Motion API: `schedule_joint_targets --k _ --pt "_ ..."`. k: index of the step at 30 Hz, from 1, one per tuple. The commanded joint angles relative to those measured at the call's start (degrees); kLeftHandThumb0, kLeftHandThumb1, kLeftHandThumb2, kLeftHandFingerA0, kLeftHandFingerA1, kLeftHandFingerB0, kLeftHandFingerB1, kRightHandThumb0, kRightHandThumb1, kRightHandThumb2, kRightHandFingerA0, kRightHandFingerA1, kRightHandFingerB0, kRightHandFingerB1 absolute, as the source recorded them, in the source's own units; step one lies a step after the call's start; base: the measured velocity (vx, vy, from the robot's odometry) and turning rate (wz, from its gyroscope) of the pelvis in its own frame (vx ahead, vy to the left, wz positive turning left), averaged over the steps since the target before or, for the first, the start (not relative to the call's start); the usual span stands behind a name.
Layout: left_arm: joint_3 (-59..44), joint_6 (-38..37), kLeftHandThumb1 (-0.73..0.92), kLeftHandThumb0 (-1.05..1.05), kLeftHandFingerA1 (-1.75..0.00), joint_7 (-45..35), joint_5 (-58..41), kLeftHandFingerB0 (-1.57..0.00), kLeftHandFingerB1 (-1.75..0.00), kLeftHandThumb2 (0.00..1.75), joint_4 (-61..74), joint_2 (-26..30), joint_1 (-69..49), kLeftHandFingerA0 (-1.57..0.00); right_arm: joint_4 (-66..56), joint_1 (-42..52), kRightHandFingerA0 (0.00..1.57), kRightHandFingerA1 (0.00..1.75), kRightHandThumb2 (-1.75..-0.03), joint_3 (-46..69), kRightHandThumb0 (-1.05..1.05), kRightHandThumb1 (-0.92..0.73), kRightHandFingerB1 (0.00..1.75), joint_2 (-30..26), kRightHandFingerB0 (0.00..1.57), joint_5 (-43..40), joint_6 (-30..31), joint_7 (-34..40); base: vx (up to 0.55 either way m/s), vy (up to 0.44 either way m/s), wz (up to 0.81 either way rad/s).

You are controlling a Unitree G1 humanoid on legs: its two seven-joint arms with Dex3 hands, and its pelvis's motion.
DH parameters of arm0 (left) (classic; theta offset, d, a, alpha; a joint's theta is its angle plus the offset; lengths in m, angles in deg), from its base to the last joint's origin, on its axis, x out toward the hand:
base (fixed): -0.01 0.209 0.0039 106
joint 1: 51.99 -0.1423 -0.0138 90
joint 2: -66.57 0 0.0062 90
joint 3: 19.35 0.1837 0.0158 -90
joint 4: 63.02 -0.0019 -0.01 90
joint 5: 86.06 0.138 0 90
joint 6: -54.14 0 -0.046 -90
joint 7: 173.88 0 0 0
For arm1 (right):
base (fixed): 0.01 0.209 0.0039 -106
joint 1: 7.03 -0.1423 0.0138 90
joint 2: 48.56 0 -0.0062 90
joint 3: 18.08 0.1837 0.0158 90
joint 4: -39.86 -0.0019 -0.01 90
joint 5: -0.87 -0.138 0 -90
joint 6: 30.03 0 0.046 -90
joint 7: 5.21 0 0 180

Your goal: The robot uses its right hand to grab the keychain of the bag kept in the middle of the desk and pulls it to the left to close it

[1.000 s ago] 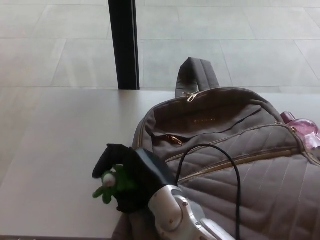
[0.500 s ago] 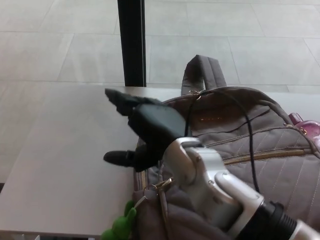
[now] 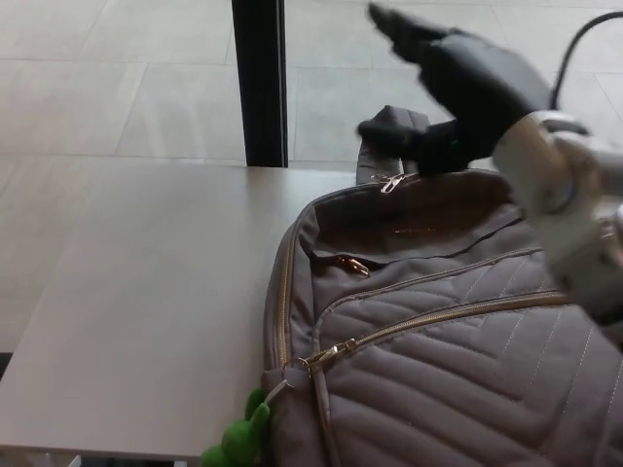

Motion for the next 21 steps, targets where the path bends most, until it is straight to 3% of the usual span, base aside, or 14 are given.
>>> schedule_joint_targets --k 1,2,3,4,5,21 --pt "-1.4 -1.6 0.8 -0.67 -0.52 0.6 -0.4 -0.46 -0.43 0.64 -1.0 0.6 -2.3 -0.62 -0.1 3.0 0.0 0.11 -1.18 26.3 -1.05 -0.79 0.04 -26.1 0.0 -9.3 3.8 -14.8 0.0 0.0 0.0" --pt "-1.4 -1.7 0.8 -0.67 -0.52 0.5 -0.5 -0.46 -0.43 0.64 -1.0 0.7 -2.4 -0.62 0.0 3.4 0.0 0.11 -1.18 27.1 -1.05 -0.79 0.04 -26.7 0.0 -9.7 4.0 -15.0 0.0 0.0 0.0" --pt "-1.0 -2.0 0.81 -0.66 -0.53 0.8 0.1 -0.47 -0.43 0.64 -0.9 0.8 -2.7 -0.64 2.8 9.2 0.0 0.0 -0.75 37.5 -0.86 -0.87 0.26 -29.7 0.01 -13.7 2.7 -15.4 0.0 0.0 0.0" --pt "-1.0 -2.0 0.81 -0.66 -0.53 0.8 0.1 -0.47 -0.43 0.64 -0.8 0.8 -2.7 -0.64 3.0 10.0 0.0 0.0 -0.75 38.7 -0.86 -0.87 0.26 -30.1 0.01 -14.3 2.6 -15.6 0.0 0.0 0.0" --pt "-1.0 -1.6 0.81 -0.66 -0.53 0.8 0.1 -0.47 -0.43 0.64 -0.6 0.9 -2.8 -0.64 4.7 15.5 0.0 0.12 -1.1 47.0 -1.05 -0.74 0.23 -32.0 0.1 -15.3 2.8 -17.0 0.0 0.0 0.0" --pt "-1.0 -0.9 0.81 -0.66 -0.53 0.4 0.1 -0.47 -0.43 0.64 -0.6 1.9 -2.3 -0.64 3.3 20.9 0.0 0.12 -1.1 52.1 -1.05 -0.74 0.23 -33.1 0.1 -17.9 2.8 -17.9 0.0 0.0 0.0"
